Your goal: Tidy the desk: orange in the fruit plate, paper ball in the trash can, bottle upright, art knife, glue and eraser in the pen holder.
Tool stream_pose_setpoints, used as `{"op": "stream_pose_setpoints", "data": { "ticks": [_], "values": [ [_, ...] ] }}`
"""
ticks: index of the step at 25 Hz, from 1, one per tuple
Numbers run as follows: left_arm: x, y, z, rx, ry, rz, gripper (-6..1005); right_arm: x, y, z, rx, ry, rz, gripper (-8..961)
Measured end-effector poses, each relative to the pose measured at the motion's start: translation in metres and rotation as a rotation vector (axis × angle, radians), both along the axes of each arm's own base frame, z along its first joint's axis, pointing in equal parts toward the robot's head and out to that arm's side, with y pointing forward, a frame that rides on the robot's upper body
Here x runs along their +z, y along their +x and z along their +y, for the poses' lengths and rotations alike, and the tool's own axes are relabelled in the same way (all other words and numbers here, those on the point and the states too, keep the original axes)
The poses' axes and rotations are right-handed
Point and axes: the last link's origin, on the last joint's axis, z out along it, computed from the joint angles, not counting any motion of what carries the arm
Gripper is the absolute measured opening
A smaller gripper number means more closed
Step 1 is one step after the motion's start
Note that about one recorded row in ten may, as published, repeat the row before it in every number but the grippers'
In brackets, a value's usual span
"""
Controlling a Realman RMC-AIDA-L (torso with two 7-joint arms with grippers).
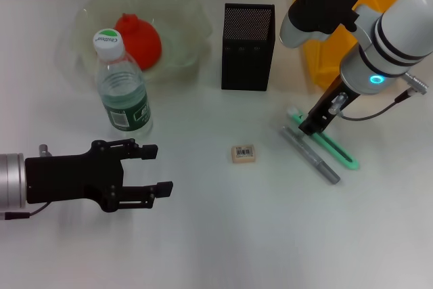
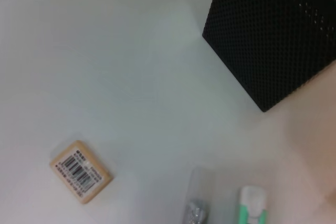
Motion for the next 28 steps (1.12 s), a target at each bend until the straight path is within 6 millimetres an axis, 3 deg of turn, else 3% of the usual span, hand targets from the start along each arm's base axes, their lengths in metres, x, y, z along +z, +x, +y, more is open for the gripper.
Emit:
{"op": "stream_pose_setpoints", "data": {
  "ticks": [5,10,23,28],
  "values": [
    [-0.001,0.0,0.001,0.001,0.004,0.004,785,0.0,0.001,0.0,0.004,0.001,0.001,231],
    [-0.003,-0.001,0.0,0.0,-0.003,0.014,785,0.0,0.003,-0.001,0.005,-0.001,0.001,105],
    [-0.003,0.0,0.002,-0.002,-0.005,0.016,785,0.021,-0.003,-0.009,0.023,0.028,0.051,86],
    [-0.002,0.001,0.002,-0.005,-0.004,0.016,785,0.05,-0.016,-0.011,0.032,0.079,0.18,86]
  ]
}}
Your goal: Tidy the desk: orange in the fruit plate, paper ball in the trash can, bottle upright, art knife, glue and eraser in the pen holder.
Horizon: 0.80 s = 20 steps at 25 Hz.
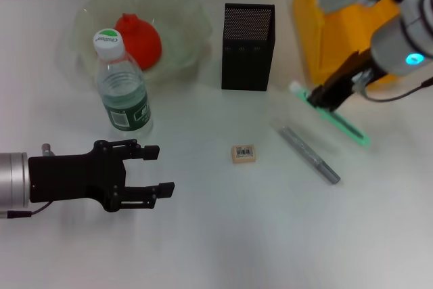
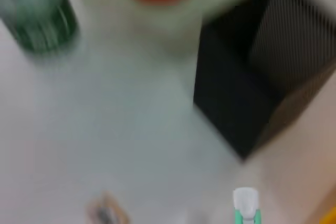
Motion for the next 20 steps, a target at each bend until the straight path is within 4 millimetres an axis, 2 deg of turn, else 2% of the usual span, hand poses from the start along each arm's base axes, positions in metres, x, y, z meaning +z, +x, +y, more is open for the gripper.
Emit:
{"op": "stream_pose_setpoints", "data": {
  "ticks": [2,3,4,5,6,7,8,9,12,13,15,18,20],
  "values": [
    [0.0,0.0,0.0,-0.001,-0.001,-0.001,785,0.019,-0.004,-0.001,-0.005,0.025,0.12,86],
    [0.0,0.0,0.0,-0.001,-0.002,-0.002,785,0.039,-0.005,-0.001,-0.013,0.05,0.277,86],
    [0.0,0.0,0.0,-0.001,-0.002,-0.002,785,0.039,-0.005,-0.001,-0.013,0.05,0.277,86],
    [0.0,0.001,0.0,-0.001,-0.003,-0.003,785,0.054,-0.003,-0.002,-0.013,0.055,0.459,86],
    [0.0,0.0,0.0,-0.001,-0.003,-0.003,785,0.054,-0.003,-0.002,-0.013,0.055,0.459,86],
    [-0.001,0.0,-0.001,0.0,-0.003,-0.004,785,0.06,0.0,-0.001,-0.015,0.053,0.564,86],
    [-0.001,0.001,-0.001,0.001,-0.004,-0.007,785,0.066,0.007,0.001,-0.014,0.047,0.765,85],
    [-0.001,0.001,-0.001,0.001,-0.004,-0.007,785,0.066,0.007,0.001,-0.014,0.047,0.765,85],
    [-0.002,0.002,-0.002,-0.002,-0.008,-0.014,785,0.062,0.016,0.007,0.012,0.076,1.01,85],
    [-0.003,0.003,-0.003,-0.003,-0.01,-0.017,785,0.053,0.023,0.007,0.049,0.129,1.124,85],
    [-0.004,0.003,-0.003,-0.004,-0.011,-0.018,785,0.045,0.025,0.007,0.082,0.171,1.172,85],
    [-0.004,0.004,-0.002,-0.007,-0.004,-0.024,785,0.011,0.027,0.002,0.253,0.364,1.216,85],
    [-0.004,0.004,-0.002,-0.007,-0.001,-0.026,785,0.006,0.027,0.002,0.281,0.404,1.216,85]
  ]
}}
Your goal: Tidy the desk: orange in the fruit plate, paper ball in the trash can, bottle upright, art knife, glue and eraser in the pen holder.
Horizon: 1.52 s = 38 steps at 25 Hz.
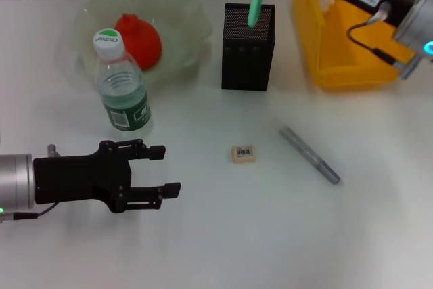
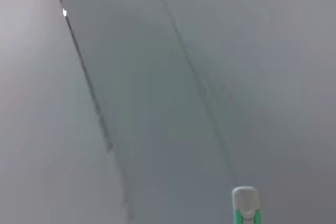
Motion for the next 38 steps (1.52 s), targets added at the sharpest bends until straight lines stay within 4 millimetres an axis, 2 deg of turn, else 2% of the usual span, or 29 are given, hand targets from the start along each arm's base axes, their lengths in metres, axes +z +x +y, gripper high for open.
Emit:
{"op": "stream_pose_setpoints", "data": {
  "ticks": [3,7,8,14,20,21,22,26,27,28,29,32,33,35,37,38],
  "values": [
    [-0.001,0.0,-0.001,-0.002,0.016,-0.017,785,-0.017,0.004,0.003,-0.036,0.18,-0.014,85],
    [-0.002,0.0,-0.003,-0.001,0.017,-0.03,785,-0.024,0.008,0.009,-0.065,0.242,-0.085,98],
    [-0.002,0.001,-0.002,-0.003,0.026,-0.039,785,-0.032,0.008,0.012,-0.074,0.256,-0.14,101],
    [0.0,0.0,-0.003,-0.006,0.036,-0.044,785,-0.046,0.011,0.019,-0.115,0.227,-0.228,120],
    [0.001,0.001,-0.004,-0.01,0.032,-0.052,785,-0.045,0.013,0.015,-0.112,0.197,-0.201,139],
    [0.001,0.001,-0.004,-0.011,0.032,-0.053,785,-0.043,0.012,0.013,-0.101,0.189,-0.187,247],
    [0.001,0.002,-0.004,-0.013,0.031,-0.056,785,-0.041,0.011,0.012,-0.088,0.181,-0.173,356],
    [0.003,0.004,-0.006,-0.025,0.022,-0.073,785,-0.021,0.001,0.003,0.026,0.123,-0.121,429],
    [0.004,0.004,-0.007,-0.025,0.021,-0.079,785,-0.012,-0.001,-0.001,0.067,0.099,-0.117,448],
    [0.006,0.004,-0.009,-0.026,0.019,-0.089,785,0.006,-0.009,-0.007,0.146,0.059,-0.146,466],
    [0.006,0.004,-0.009,-0.026,0.019,-0.089,785,0.006,-0.009,-0.007,0.146,0.059,-0.146,485],
    [0.009,0.003,-0.012,-0.028,0.015,-0.099,784,0.033,-0.023,-0.019,0.252,-0.038,-0.292,540],
    [0.01,0.002,-0.012,-0.028,0.015,-0.101,784,0.046,-0.034,-0.025,0.289,-0.115,-0.429,558],
    [0.01,0.002,-0.013,-0.027,0.015,-0.101,784,0.05,-0.039,-0.027,0.295,-0.154,-0.497,642],
    [0.011,0.002,-0.013,-0.028,0.014,-0.102,784,0.057,-0.05,-0.028,0.285,-0.235,-0.658,725],
    [0.011,0.002,-0.013,-0.028,0.013,-0.102,784,0.061,-0.062,-0.026,0.255,-0.305,-0.808,767]
  ]
}}
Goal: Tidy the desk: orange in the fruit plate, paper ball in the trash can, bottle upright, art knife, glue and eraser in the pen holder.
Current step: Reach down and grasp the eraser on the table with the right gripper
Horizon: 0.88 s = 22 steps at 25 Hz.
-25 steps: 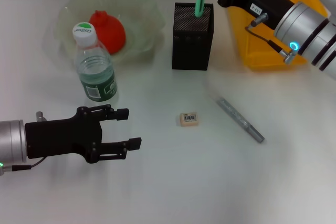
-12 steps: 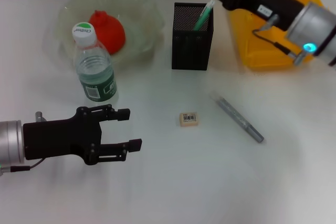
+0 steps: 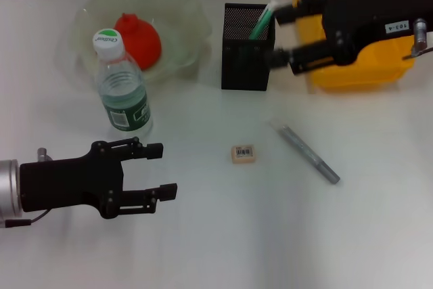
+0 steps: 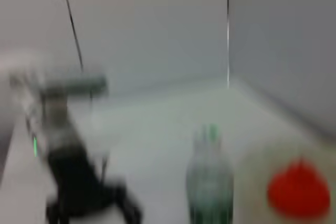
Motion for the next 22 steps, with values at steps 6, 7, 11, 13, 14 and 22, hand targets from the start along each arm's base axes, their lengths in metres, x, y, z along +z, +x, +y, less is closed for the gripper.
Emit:
{"op": "stream_pose_setpoints", "data": {
  "ticks": [6,7,11,13,14,22],
  "values": [
    [0.0,0.001,0.0,-0.004,-0.005,0.0,784,-0.018,-0.03,0.006,0.008,-0.098,-0.312,772],
    [0.0,0.001,0.0,-0.005,-0.006,0.001,784,-0.029,-0.034,0.005,0.02,-0.126,-0.366,771],
    [-0.001,0.002,0.001,-0.009,-0.007,0.003,784,-0.069,-0.04,0.005,0.07,-0.206,-0.523,766],
    [-0.001,0.002,0.001,-0.009,-0.006,0.004,784,-0.093,-0.039,0.005,0.075,-0.237,-0.559,763],
    [-0.001,0.001,0.002,-0.008,-0.005,0.005,784,-0.104,-0.038,0.005,0.075,-0.241,-0.564,762],
    [-0.001,0.0,0.001,0.001,0.002,0.006,784,-0.15,-0.021,0.005,0.079,-0.231,-0.59,679]
  ]
}}
